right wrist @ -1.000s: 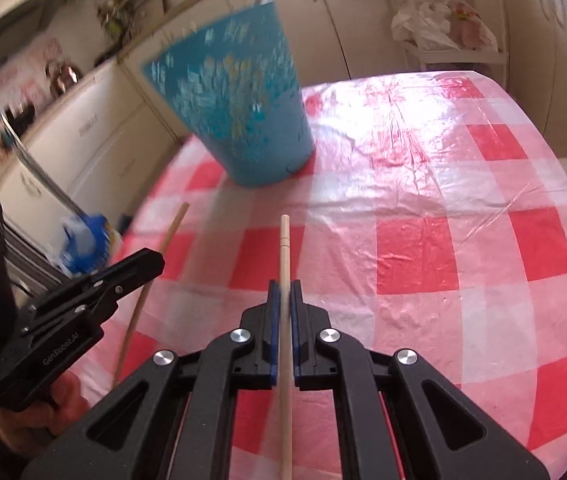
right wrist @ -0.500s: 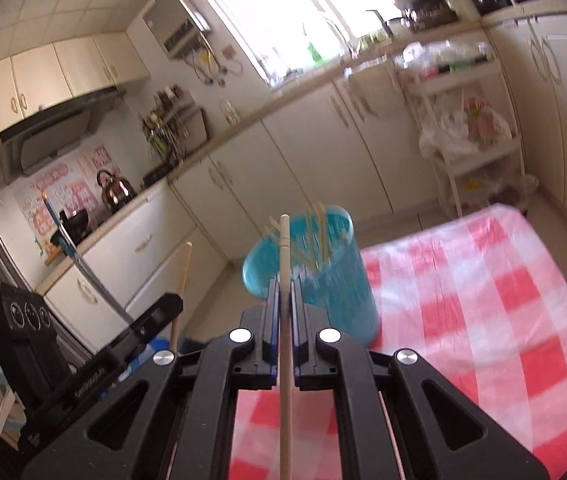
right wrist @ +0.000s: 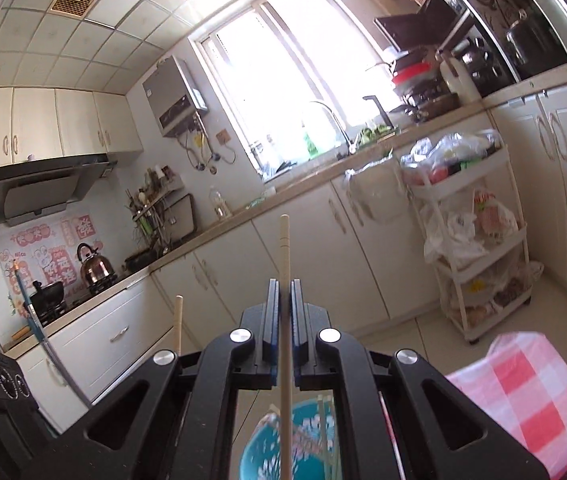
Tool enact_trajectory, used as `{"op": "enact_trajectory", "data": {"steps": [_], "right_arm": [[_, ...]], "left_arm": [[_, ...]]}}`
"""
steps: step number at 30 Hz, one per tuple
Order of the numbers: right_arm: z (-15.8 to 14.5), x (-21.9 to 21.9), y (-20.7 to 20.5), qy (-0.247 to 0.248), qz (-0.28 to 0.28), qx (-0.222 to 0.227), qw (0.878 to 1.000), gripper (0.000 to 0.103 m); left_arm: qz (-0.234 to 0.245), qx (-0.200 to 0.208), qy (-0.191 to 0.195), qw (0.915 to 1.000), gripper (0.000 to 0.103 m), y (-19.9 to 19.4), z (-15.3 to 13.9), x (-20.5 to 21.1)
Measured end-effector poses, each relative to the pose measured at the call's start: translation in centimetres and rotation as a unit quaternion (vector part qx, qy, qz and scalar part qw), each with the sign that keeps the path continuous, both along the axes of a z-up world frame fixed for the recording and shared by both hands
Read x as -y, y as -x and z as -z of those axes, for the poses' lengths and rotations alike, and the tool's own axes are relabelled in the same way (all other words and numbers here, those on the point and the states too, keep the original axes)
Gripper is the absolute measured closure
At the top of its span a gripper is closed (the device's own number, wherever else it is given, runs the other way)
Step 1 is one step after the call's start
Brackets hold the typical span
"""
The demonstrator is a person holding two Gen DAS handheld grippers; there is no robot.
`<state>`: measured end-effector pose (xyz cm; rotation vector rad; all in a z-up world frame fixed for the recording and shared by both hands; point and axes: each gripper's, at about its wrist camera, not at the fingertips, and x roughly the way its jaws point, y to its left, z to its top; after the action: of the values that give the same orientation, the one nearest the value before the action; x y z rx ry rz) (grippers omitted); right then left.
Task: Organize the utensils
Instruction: 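Lower the sticks into the teal bin and open both tools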
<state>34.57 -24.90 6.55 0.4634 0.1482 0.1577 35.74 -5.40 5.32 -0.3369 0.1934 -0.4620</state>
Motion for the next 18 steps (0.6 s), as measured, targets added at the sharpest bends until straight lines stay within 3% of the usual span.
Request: {"op": "enact_trajectory", "data": {"steps": [7,10,13,16,18], "right_arm": [[2.6,-1.0,-3.8,0.007,0.028,-0.019,0.999,0.097],[4.0,-1.4,-4.0,0.016,0.033,-0.036,0.999,0.096],[3.7,-1.8,-3.0,0.045,0.052,-0.02,0.997,0.096],[4.5,-1.9,-3.6,0.054,0.037,-0.052,0.997,0.096],[5.0,-1.5,-3.6,0.045,0.031,-0.071,0.996,0.089]], "left_arm": [[-0.037,0.006,0.028,0.9989,0.098,-4.7,1.5,0.0],[-0.058,-0.001,0.037,0.9977,0.098,-5.1,2.9,-0.2],[-0.072,-0.007,0.038,0.9966,0.098,-5.2,4.2,-0.4],[-0.068,-0.028,0.03,0.9968,0.098,-5.3,5.4,-0.1],[-0.066,-0.04,0.028,0.9966,0.098,-5.1,6.0,-0.2]]}}
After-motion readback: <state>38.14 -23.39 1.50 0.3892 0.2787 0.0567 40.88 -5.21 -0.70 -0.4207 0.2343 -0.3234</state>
